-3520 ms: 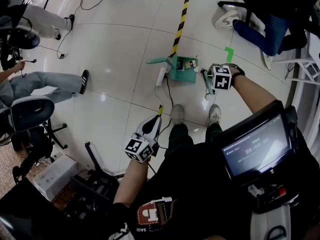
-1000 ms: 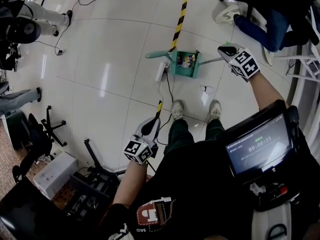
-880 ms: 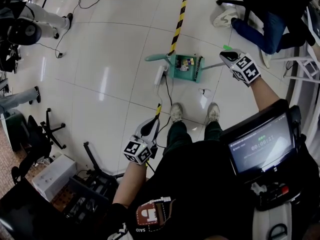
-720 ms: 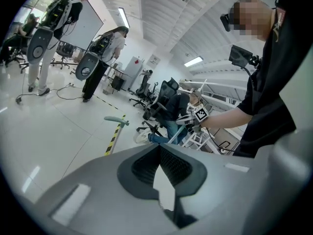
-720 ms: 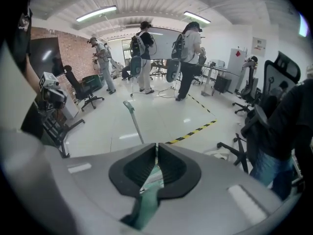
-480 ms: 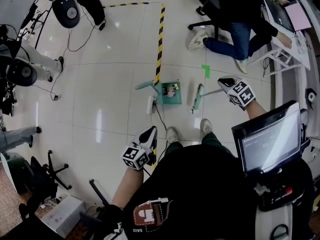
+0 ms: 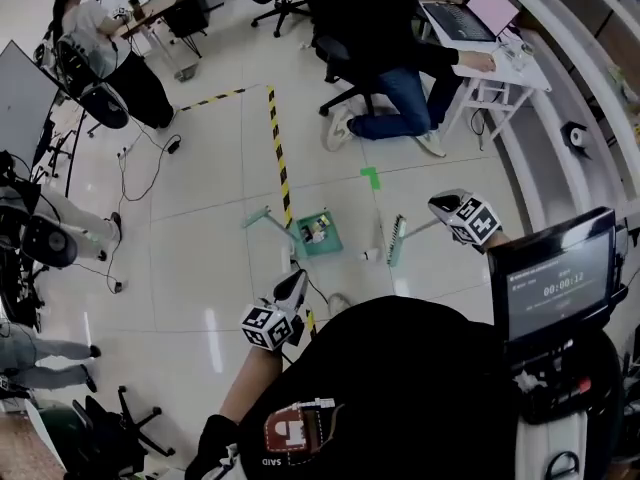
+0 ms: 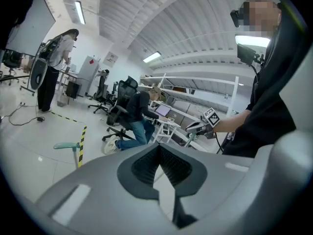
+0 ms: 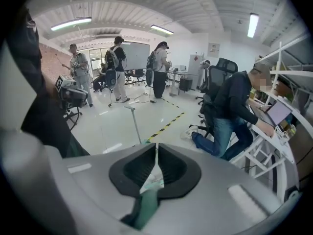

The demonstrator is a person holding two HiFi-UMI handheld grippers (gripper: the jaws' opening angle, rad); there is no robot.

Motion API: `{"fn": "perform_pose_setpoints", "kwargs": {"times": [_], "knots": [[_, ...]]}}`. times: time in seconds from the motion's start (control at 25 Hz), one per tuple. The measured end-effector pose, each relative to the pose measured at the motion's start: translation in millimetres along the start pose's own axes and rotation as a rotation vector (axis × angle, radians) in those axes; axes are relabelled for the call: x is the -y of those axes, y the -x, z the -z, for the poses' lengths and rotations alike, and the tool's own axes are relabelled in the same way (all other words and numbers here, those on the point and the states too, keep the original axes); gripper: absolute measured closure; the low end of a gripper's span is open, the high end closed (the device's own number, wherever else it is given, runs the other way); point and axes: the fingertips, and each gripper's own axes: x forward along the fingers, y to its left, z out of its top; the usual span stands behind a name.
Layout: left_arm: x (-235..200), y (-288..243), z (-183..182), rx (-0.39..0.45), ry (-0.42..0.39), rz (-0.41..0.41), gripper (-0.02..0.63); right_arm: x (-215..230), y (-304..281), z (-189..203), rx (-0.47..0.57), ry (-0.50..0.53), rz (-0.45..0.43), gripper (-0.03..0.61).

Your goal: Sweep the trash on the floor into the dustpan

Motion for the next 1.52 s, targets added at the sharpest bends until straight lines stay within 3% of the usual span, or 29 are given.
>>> {"fn": "perform_pose_setpoints", "kwargs": {"times": [0.16,0.28,0.4,0.52,0.68,0.92,1.32,1.52], "knots": [[87.1,-17.0,30.7,-0.002,-0.031,0.022,0.615,-10.9,59.3,70.9,0.032,0.004,0.009,0.563],[160.9,-20.0,63.2,0.021,-0.011,0.008,0.615,-22.8,103.0,123.9,0.055,0.002,0.008,0.563],[236.7,-1.0,90.5,0.043,0.037,-0.006,0.615,-43.9,151.3,173.5,0.048,0.005,-0.003,0.563],[285.7,24.3,115.6,0.037,0.027,-0.029,0.615,-62.2,181.2,227.4,0.013,-0.009,-0.015,0.563],[300.3,63.1,138.2,0.040,0.024,-0.097,0.615,-91.0,191.4,287.2,-0.049,-0.035,-0.051,0.563],[299.4,129.3,155.7,0.064,0.037,-0.149,0.615,-168.4,201.1,319.5,-0.105,-0.024,-0.095,0.563],[288.6,230.7,197.7,0.009,0.045,-0.041,0.615,-261.1,219.2,289.5,-0.072,-0.039,0.006,0.563],[281.0,258.6,201.8,0.003,0.034,-0.049,0.615,-303.3,225.5,266.6,-0.031,-0.005,-0.022,0.563]]}}
